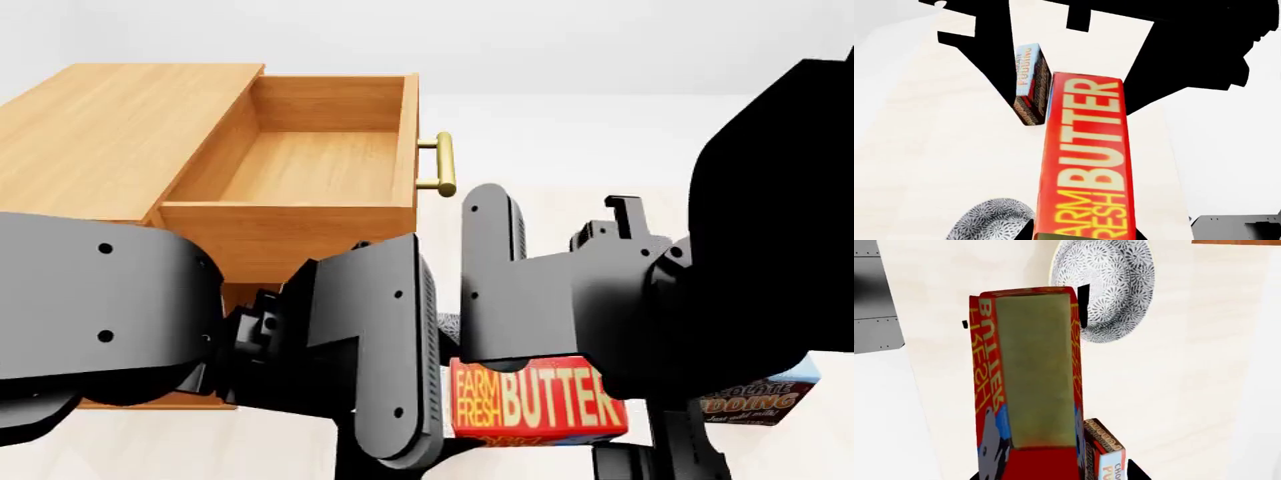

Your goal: Put the butter at the back in the top drawer of the cabinet and close it.

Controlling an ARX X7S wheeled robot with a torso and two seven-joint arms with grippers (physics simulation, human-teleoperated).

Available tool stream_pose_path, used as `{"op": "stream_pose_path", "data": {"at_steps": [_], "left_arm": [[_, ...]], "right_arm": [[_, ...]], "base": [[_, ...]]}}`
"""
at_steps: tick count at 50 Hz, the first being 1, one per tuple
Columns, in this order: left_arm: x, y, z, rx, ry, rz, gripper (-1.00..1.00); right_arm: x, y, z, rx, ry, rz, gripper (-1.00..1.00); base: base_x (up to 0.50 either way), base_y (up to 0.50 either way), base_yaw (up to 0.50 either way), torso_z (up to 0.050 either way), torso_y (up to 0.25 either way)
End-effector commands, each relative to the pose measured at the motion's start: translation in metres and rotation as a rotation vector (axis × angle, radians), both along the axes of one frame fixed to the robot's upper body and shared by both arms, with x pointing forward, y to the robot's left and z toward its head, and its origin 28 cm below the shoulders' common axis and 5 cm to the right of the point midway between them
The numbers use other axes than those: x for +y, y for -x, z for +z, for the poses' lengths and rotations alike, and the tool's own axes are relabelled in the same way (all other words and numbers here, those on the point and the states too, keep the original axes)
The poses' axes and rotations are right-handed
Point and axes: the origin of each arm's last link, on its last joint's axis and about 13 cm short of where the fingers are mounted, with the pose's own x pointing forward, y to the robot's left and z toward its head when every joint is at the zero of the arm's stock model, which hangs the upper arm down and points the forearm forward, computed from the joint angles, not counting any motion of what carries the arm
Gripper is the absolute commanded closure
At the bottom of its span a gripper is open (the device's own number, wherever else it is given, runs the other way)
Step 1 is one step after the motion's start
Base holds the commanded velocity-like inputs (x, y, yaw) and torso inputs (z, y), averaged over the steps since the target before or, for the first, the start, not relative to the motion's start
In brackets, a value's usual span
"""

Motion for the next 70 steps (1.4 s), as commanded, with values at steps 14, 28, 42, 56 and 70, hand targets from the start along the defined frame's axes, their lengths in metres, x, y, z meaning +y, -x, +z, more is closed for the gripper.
{"op": "stream_pose_path", "data": {"at_steps": [14, 28, 42, 56, 70], "left_arm": [[0.009, -0.004, 0.013, -0.039, 0.068, 0.055, 1.00], [0.019, -0.006, 0.011, -0.035, 0.057, 0.103, 1.00], [0.029, 0.000, 0.012, -0.045, 0.062, 0.138, 1.00], [0.040, 0.016, 0.012, -0.066, 0.103, 0.187, 1.00], [0.048, 0.028, 0.019, -0.107, 0.204, 0.293, 1.00]], "right_arm": [[-0.005, -0.004, -0.003, -0.008, 0.002, -0.025, -1.00], [-0.014, -0.004, 0.001, -0.017, -0.009, -0.052, -1.00], [-0.032, -0.004, 0.001, -0.022, -0.040, -0.094, -1.00], [-0.051, 0.008, -0.012, -0.195, -0.103, -0.131, -1.00], [-0.068, 0.014, -0.045, -0.477, -0.422, -0.319, -1.00]], "base": [[0.00, 0.00, 0.00, 0.000, 0.001], [0.00, 0.00, 0.00, 0.001, 0.001], [0.00, 0.00, 0.00, 0.001, 0.001], [0.00, 0.00, 0.00, 0.000, 0.001], [0.00, 0.00, 0.00, 0.001, 0.001]]}}
